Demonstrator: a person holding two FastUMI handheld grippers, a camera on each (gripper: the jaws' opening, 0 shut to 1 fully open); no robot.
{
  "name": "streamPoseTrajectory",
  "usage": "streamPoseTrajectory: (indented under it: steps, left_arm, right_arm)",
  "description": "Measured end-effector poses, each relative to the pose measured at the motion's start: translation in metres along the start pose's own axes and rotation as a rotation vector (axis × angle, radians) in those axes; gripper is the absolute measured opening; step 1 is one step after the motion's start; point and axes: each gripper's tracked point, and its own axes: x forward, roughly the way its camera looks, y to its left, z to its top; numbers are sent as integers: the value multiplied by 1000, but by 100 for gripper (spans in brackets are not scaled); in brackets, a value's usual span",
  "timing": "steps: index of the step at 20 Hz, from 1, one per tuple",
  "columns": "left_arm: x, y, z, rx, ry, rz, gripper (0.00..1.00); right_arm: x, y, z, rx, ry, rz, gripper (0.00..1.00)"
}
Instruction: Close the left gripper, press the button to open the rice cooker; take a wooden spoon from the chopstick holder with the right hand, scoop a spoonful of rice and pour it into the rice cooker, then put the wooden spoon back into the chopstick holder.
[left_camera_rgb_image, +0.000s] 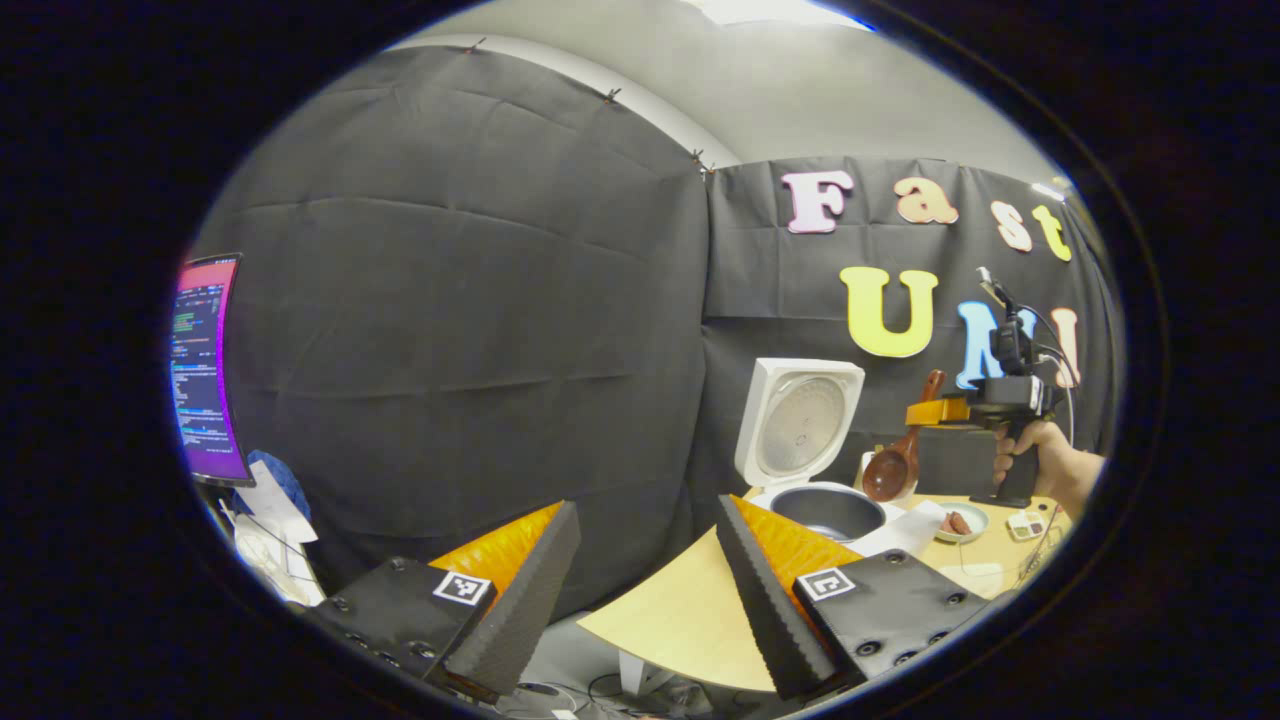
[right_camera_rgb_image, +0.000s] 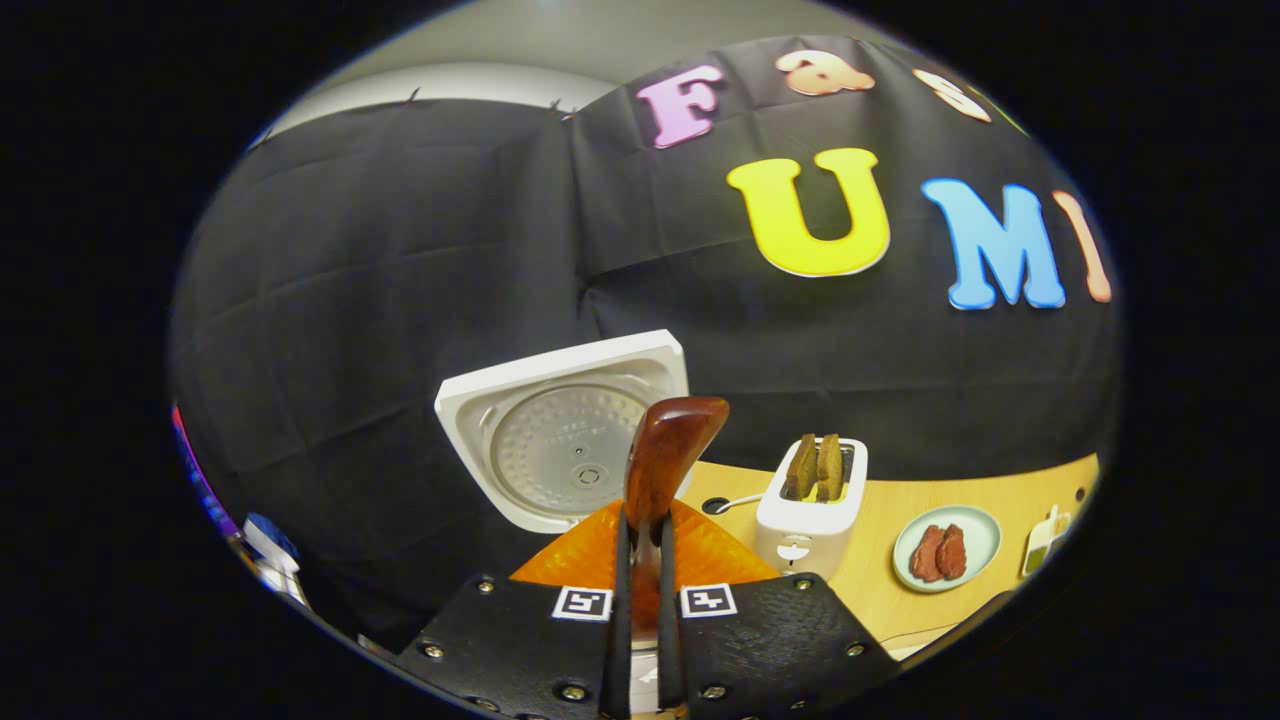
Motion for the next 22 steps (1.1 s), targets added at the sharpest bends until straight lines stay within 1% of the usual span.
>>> streamPoseTrajectory:
  steps: [1, 2, 5, 7, 9, 10, 11, 12, 15, 18, 20, 22]
  left_arm:
    - [2, -10, 5, 2, -5, -14, 93]
    - [3, -18, 8, 2, -11, -28, 96]
    - [3, -44, 20, 5, -32, -73, 94]
    - [5, -65, 28, 9, -41, -102, 93]
    - [3, -85, 36, 10, -53, -131, 99]
    - [1, -95, 36, 11, -56, -145, 93]
    - [-1, -104, 38, 11, -58, -158, 95]
    - [-1, -114, 40, 8, -59, -172, 93]
    - [-4, -143, 45, 11, -65, -214, 93]
    - [-4, -171, 49, 21, -67, -251, 98]
    - [-3, -191, 51, 19, -69, -275, 93]
    - [-5, -208, 51, 19, -70, -299, 93]
  right_arm:
    - [-10, -11, 6, 42, -14, -12, 11]
    - [-19, -22, 11, 72, -20, -24, 11]
    - [-45, -57, 27, 120, -50, -67, 11]
    - [-64, -83, 32, 125, -63, -108, 11]
    - [-83, -109, 33, 132, -70, -146, 11]
    - [-92, -120, 34, 140, -74, -163, 11]
    - [-101, -132, 34, 145, -76, -177, 10]
    - [-111, -144, 35, 149, -81, -194, 11]
    - [-138, -183, 35, 156, -93, -257, 11]
    - [-167, -222, 31, 156, -105, -330, 11]
    - [-188, -248, 28, 152, -109, -378, 11]
    - [-206, -272, 19, 156, -113, -424, 11]
